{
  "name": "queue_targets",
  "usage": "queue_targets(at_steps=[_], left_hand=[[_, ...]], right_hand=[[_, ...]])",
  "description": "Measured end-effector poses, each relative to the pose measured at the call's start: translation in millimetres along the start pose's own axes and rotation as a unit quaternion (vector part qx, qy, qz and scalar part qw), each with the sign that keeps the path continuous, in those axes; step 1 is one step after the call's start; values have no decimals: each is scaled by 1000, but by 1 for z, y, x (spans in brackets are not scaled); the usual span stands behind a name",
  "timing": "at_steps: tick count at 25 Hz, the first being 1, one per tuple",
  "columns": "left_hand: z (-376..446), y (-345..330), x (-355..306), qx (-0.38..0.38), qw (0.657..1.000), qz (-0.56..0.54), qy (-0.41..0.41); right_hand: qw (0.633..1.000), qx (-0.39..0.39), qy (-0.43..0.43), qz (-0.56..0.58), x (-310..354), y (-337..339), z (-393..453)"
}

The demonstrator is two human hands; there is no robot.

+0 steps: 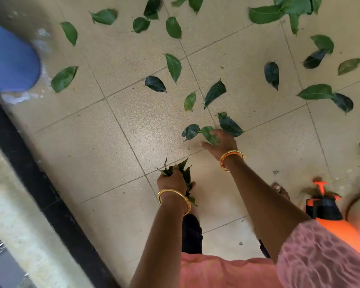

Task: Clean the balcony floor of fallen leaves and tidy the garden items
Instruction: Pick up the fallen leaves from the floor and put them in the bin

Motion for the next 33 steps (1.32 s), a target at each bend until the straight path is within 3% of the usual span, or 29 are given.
queue_targets(at_steps=[4, 10, 15, 23, 28, 33], left_hand=[[23, 1, -16, -1, 1000, -13, 17], [69, -4, -46, -5, 999, -43, 19], [76, -6, -39, -4, 1000, -3, 14], [60, 0, -27, -11, 996, 84, -19], [80, -1, -25, -1, 1000, 22, 21], [87, 7, -18, -11, 999, 35, 26]], right_hand=[[988, -84, -11, -131, -3, -50, 26], [974, -181, -55, -123, 7, -84, 32], [982, -160, 62, -80, 20, -97, 34], [992, -125, 15, -24, -2, -66, 38], [976, -138, 80, -145, 8, -91, 30], [978, -121, 130, -111, 13, -96, 33]])
Point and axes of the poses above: each hand's wrist, its own z-axis towards the middle knuckle, its own y-axis out of the back of the hand, x = y × z, the point moved 1 cm from there along z, towards the middle knuckle, and after that the axes turned 8 degrees about -x, right-handed, at the moved point
